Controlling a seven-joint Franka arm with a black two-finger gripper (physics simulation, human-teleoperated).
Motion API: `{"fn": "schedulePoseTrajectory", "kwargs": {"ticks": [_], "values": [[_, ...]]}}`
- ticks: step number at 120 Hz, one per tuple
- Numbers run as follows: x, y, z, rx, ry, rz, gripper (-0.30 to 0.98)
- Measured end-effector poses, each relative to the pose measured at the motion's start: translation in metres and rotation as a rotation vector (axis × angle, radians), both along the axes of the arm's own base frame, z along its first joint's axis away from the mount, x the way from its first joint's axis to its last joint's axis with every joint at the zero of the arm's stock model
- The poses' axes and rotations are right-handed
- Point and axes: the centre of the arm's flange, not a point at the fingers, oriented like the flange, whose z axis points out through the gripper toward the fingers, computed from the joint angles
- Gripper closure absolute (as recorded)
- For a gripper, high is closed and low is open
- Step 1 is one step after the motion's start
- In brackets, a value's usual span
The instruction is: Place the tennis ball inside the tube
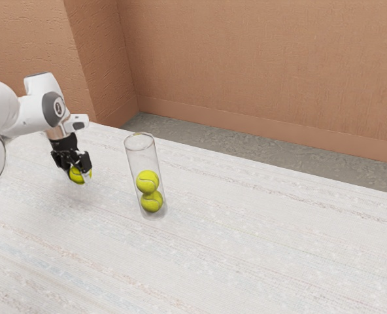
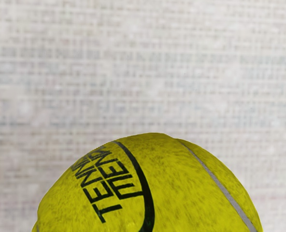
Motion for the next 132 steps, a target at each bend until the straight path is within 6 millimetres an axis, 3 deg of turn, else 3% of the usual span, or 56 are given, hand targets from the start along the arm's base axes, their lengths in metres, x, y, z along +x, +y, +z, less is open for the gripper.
{"fn": "schedulePoseTrajectory", "kwargs": {"ticks": [29,44,58,99,132], "values": [[0.004,-0.028,0.097,0.093,-0.105,-0.078,0.3],[0.008,-0.072,0.152,0.172,-0.154,-0.164,0.3],[0.012,-0.104,0.181,0.234,-0.18,-0.21,0.3],[0.024,-0.188,0.195,0.309,-0.184,-0.274,0.31],[0.019,-0.22,0.197,0.316,-0.142,-0.242,0.31]]}}
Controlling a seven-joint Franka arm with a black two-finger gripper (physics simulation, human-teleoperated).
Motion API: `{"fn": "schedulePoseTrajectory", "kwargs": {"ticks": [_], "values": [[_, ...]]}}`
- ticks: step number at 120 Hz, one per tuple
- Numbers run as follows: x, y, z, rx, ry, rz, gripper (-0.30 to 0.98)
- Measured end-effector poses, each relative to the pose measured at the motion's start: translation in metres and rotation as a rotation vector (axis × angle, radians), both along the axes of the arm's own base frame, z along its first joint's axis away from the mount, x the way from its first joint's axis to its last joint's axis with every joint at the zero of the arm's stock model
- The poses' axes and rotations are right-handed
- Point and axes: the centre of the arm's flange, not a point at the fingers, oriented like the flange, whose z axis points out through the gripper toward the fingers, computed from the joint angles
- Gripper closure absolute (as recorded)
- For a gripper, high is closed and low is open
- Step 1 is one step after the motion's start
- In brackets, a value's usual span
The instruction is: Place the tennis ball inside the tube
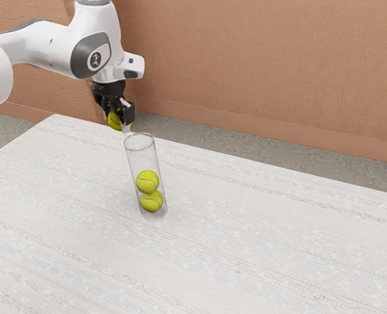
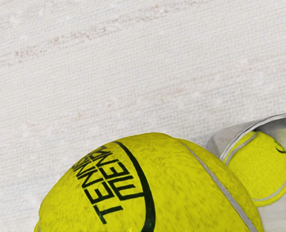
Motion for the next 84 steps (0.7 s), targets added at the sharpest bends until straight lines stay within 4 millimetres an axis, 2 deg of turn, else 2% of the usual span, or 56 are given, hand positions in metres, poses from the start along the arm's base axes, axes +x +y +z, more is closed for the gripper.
{"fn": "schedulePoseTrajectory", "kwargs": {"ticks": [24,63,84], "values": [[-0.005,-0.031,-0.001,-0.005,0.031,0.018,0.31],[-0.008,-0.05,-0.003,-0.005,0.042,0.064,0.31],[-0.007,-0.049,0.001,-0.005,0.035,0.085,0.15]]}}
